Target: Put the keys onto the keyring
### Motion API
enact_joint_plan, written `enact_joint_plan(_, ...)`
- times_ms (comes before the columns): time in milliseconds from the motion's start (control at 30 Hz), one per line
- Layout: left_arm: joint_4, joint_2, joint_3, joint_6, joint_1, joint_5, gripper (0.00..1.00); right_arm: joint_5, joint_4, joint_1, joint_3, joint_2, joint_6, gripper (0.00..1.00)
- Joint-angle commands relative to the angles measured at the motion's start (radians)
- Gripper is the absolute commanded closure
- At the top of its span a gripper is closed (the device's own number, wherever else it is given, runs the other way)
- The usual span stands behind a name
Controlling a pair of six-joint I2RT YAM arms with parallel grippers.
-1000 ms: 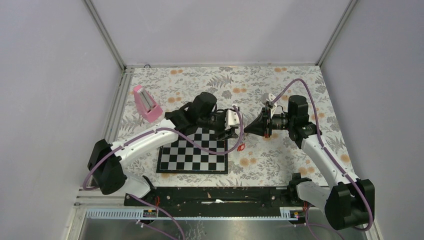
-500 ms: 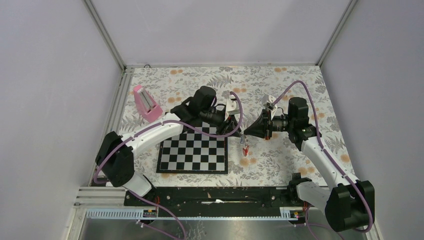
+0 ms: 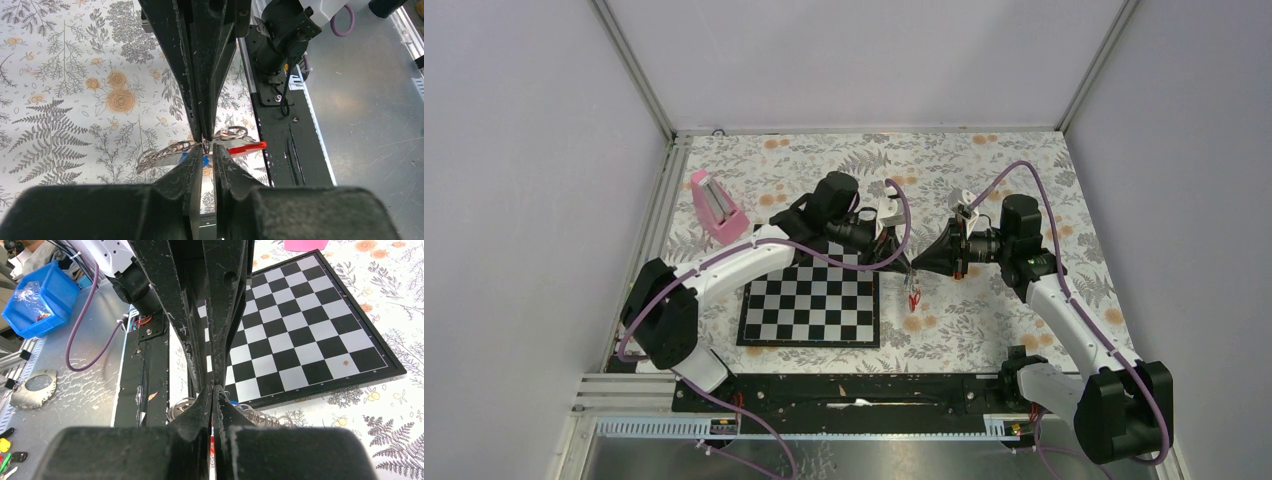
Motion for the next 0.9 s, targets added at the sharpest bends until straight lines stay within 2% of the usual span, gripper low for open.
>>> enact_joint_plan(0, 0.056, 0.008, 0.029, -0.017, 0.0, 0.051, 0.89, -0.026, 0.055, -0.005, 0.001, -0.022, 0.011, 1.0)
enact_joint_plan(167, 0.056, 0.021, 0.042, -0.033, -0.002, 0.056, 1.0, -0.024, 0.064, -0.005, -0.003, -0.02, 0.017, 1.0)
enact_joint_plan(267, 0.039, 0.023, 0.055, -0.034, -0.002, 0.039, 1.0, -0.014, 0.063, -0.005, -0.008, -0.023, 0.009, 1.0)
enact_joint_plan(333, -0.029, 0.015, 0.086, 0.008, -0.002, 0.0, 1.0, 0.004, 0.014, -0.005, 0.0, -0.026, -0.043, 0.99)
enact_joint_plan(500, -0.314, 0.013, 0.218, 0.192, -0.017, -0.156, 1.0, 0.07, -0.19, -0.004, 0.039, -0.033, -0.233, 0.8)
enact_joint_plan(633, -0.511, 0.026, 0.304, 0.342, -0.07, -0.327, 1.0, 0.085, -0.227, -0.005, 0.063, -0.04, -0.275, 0.67)
enact_joint_plan(733, -0.591, 0.04, 0.352, 0.392, -0.111, -0.415, 1.0, 0.079, -0.231, -0.004, 0.085, -0.042, -0.28, 0.59)
enact_joint_plan(867, -0.612, 0.052, 0.383, 0.403, -0.141, -0.467, 1.0, 0.034, -0.213, -0.003, 0.101, -0.038, -0.261, 0.54)
